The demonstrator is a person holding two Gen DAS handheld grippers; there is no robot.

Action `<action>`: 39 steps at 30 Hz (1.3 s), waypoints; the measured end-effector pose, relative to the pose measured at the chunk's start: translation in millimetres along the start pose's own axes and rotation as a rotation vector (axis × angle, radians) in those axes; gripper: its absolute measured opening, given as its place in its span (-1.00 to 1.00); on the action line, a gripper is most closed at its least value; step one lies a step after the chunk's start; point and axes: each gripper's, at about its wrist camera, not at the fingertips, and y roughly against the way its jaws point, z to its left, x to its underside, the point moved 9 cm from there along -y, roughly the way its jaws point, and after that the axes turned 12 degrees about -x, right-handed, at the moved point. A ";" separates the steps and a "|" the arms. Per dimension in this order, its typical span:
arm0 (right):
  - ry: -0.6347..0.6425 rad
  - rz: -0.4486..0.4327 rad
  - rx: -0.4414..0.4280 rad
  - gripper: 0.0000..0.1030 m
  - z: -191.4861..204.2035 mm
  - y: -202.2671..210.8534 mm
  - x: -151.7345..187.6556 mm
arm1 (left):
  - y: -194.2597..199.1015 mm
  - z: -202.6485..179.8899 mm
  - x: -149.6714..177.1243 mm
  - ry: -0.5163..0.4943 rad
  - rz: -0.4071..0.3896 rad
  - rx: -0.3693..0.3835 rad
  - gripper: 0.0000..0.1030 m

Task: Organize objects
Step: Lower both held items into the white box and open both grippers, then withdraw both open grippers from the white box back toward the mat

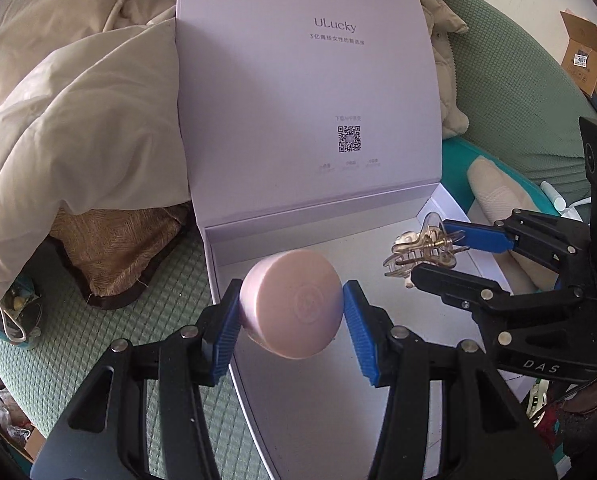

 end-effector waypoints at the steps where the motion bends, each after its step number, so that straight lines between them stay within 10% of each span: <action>1: 0.001 0.006 0.001 -0.09 -1.1 -2.4 0.1 | -4.1 -1.0 -1.4 -0.003 0.002 -0.002 -0.07; 22: -0.030 0.139 0.036 0.04 -17.3 -25.2 13.1 | -36.7 -16.5 2.1 -0.027 0.084 -0.003 -0.07; 39: -0.028 0.073 0.054 0.12 -8.6 32.3 1.7 | 19.4 -21.6 -10.7 0.009 0.007 -0.026 -0.04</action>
